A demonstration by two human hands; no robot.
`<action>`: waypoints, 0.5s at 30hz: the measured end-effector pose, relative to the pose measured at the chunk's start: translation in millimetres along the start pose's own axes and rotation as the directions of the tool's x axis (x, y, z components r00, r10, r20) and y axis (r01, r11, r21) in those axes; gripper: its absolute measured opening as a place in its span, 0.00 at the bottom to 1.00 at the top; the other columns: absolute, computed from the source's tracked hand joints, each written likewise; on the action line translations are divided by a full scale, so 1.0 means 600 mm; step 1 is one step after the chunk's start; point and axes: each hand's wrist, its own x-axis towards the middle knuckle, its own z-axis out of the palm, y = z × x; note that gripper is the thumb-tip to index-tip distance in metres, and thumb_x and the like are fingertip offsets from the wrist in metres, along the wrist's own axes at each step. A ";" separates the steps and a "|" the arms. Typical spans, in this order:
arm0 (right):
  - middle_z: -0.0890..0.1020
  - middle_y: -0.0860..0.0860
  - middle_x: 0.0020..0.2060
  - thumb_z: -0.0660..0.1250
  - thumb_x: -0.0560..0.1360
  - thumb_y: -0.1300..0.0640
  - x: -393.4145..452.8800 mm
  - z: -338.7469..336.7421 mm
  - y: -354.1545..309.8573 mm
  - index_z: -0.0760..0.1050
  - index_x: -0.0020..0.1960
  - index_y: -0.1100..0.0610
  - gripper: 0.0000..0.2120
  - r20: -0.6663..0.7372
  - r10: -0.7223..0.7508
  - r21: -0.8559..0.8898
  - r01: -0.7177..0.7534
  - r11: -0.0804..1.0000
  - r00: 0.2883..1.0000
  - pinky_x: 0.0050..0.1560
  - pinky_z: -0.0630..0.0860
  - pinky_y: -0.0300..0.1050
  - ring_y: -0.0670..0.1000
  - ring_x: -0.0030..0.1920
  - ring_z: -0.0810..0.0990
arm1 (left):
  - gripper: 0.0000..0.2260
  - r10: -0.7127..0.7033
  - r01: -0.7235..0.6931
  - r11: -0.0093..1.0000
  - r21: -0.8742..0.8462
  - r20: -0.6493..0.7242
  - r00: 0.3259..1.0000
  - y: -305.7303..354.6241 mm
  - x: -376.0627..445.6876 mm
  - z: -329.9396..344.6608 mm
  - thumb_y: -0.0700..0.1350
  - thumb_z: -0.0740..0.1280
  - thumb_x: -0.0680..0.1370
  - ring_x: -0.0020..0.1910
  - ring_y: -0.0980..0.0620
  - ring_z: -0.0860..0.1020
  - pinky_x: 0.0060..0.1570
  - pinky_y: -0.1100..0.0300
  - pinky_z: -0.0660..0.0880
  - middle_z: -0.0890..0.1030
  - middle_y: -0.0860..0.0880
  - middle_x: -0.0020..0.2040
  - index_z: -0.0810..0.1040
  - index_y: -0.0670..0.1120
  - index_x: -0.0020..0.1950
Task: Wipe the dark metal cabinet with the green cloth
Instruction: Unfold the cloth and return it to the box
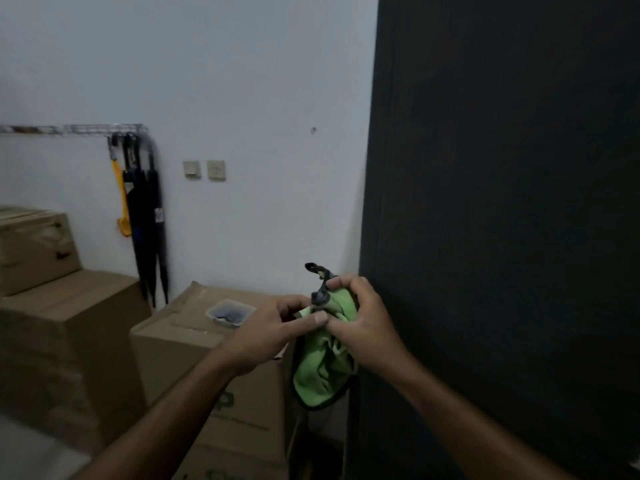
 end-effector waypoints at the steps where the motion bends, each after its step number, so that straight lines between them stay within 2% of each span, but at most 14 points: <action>1: 0.79 0.53 0.55 0.78 0.69 0.61 0.007 0.008 0.006 0.76 0.55 0.50 0.19 0.058 0.062 0.073 -0.066 0.995 0.996 0.55 0.80 0.47 0.49 0.54 0.82 | 0.10 -0.005 0.005 1.000 -0.004 -0.015 1.000 -0.004 -0.002 -0.014 0.45 0.69 0.79 0.52 0.43 0.84 0.52 0.52 0.81 0.85 0.40 0.53 0.83 0.43 0.58; 4: 0.82 0.58 0.57 0.76 0.71 0.65 0.023 0.035 0.032 0.77 0.61 0.54 0.21 0.215 0.170 0.238 -0.221 0.946 0.962 0.56 0.81 0.51 0.53 0.54 0.83 | 0.09 -0.030 0.033 0.999 0.023 -0.116 0.993 -0.021 -0.011 -0.057 0.42 0.66 0.81 0.49 0.46 0.84 0.47 0.58 0.80 0.86 0.41 0.51 0.83 0.41 0.57; 6: 0.83 0.58 0.56 0.73 0.72 0.68 0.029 0.064 0.049 0.77 0.62 0.54 0.21 0.247 0.171 0.238 -0.231 0.943 0.954 0.58 0.81 0.54 0.56 0.55 0.83 | 0.08 -0.083 0.086 0.996 0.000 -0.280 0.957 -0.039 -0.017 -0.089 0.40 0.65 0.81 0.48 0.46 0.84 0.46 0.58 0.81 0.86 0.41 0.50 0.82 0.41 0.56; 8: 0.83 0.55 0.54 0.72 0.73 0.69 0.038 0.092 0.066 0.78 0.59 0.49 0.20 0.186 0.175 0.164 -0.206 0.965 0.967 0.55 0.82 0.51 0.56 0.54 0.83 | 0.06 -0.117 0.123 0.992 -0.014 -0.429 0.896 -0.055 -0.025 -0.125 0.40 0.66 0.81 0.45 0.47 0.83 0.45 0.57 0.81 0.86 0.44 0.45 0.83 0.43 0.53; 9: 0.83 0.52 0.53 0.72 0.73 0.68 0.045 0.103 0.073 0.77 0.57 0.47 0.20 0.140 0.182 0.142 -0.201 0.969 0.973 0.51 0.82 0.46 0.54 0.52 0.83 | 0.06 -0.112 0.130 0.992 0.004 -0.482 0.869 -0.062 -0.029 -0.145 0.40 0.65 0.82 0.43 0.47 0.83 0.45 0.56 0.80 0.86 0.45 0.43 0.83 0.43 0.51; 11: 0.81 0.50 0.53 0.71 0.74 0.68 0.064 0.119 0.091 0.73 0.61 0.47 0.23 0.068 0.215 0.148 -0.223 0.963 0.974 0.43 0.79 0.35 0.51 0.50 0.82 | 0.07 -0.100 0.135 0.991 0.024 -0.546 0.832 -0.076 -0.035 -0.183 0.41 0.64 0.82 0.42 0.47 0.81 0.45 0.54 0.77 0.84 0.43 0.42 0.82 0.41 0.50; 13: 0.78 0.51 0.55 0.72 0.74 0.66 0.081 0.136 0.111 0.69 0.67 0.47 0.27 0.068 0.295 0.177 -0.303 0.937 0.953 0.47 0.81 0.40 0.51 0.51 0.82 | 0.08 -0.099 0.145 0.989 0.038 -0.560 0.822 -0.094 -0.038 -0.215 0.41 0.63 0.83 0.39 0.49 0.78 0.40 0.57 0.74 0.80 0.44 0.40 0.79 0.40 0.49; 15: 0.78 0.51 0.54 0.73 0.75 0.62 0.095 0.160 0.131 0.71 0.65 0.49 0.23 0.049 0.331 0.117 -0.335 0.935 0.942 0.50 0.81 0.43 0.51 0.51 0.81 | 0.09 -0.095 0.188 0.975 0.118 -0.543 0.834 -0.117 -0.036 -0.245 0.43 0.61 0.84 0.34 0.55 0.74 0.32 0.63 0.71 0.77 0.53 0.34 0.76 0.42 0.47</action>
